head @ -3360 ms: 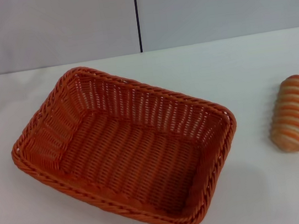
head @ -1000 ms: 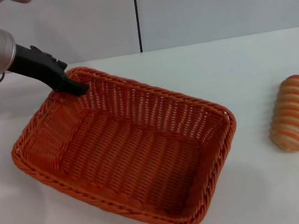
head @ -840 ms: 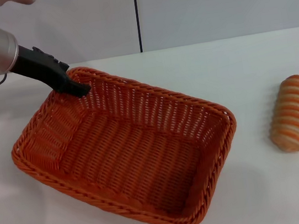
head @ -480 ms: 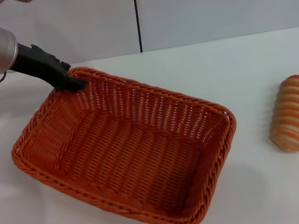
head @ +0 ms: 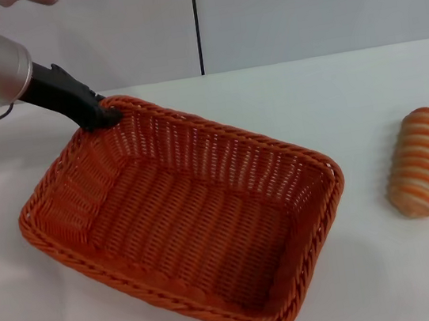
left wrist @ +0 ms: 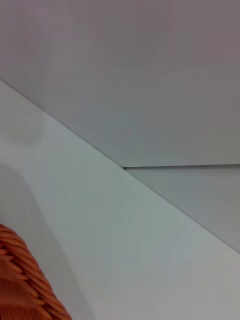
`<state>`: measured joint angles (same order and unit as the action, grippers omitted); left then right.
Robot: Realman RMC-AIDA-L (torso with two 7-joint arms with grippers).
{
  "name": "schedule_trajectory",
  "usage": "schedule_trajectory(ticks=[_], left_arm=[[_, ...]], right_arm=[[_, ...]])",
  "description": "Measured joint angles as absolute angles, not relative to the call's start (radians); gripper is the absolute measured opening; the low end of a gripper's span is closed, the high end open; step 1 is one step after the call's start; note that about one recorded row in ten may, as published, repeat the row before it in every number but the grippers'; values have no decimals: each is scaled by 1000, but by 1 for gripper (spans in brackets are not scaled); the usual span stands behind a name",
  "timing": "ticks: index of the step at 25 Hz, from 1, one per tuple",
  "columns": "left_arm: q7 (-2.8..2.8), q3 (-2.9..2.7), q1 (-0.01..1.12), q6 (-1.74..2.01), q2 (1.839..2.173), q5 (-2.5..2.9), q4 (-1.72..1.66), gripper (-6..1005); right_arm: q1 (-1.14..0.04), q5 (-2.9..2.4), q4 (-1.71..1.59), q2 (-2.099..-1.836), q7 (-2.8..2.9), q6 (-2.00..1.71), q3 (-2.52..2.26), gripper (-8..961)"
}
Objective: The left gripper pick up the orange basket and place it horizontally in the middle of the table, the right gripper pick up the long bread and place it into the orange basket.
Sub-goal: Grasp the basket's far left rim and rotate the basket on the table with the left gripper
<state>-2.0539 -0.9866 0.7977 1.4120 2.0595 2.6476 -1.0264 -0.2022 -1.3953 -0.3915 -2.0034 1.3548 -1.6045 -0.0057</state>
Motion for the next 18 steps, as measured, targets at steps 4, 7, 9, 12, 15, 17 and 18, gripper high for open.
schedule_trajectory(ticks=[4,7,9,12,15,17,18], left_arm=[[-2059,-987,798,1412,2059,2648,-1028,250],[-2086,-976,796,1407,2059,2638,-1047,251],[-2092,-969,792,1406,2059,2628,-1055,251],[-2103,-937,750,1405,2059,2543,-1095,249],[-2111,-930,720,1407,2058,2486,-1116,247],[-2134,-927,693,1410,2057,2462,-1140,246],[-2149,-927,677,1411,2057,2456,-1152,245]], right_arm=[[-201,-1395,-389,-2003,1356,-1601,-2,698],[-201,-1394,-388,-2003,1356,-1599,-2,698],[-201,-1394,-388,-2003,1356,-1598,-2,698],[-200,-1395,-387,-2003,1356,-1595,-1,699],[-199,-1394,-387,-2004,1356,-1589,0,699],[-199,-1394,-387,-2005,1356,-1581,0,699],[-199,-1394,-387,-2005,1356,-1581,0,700]])
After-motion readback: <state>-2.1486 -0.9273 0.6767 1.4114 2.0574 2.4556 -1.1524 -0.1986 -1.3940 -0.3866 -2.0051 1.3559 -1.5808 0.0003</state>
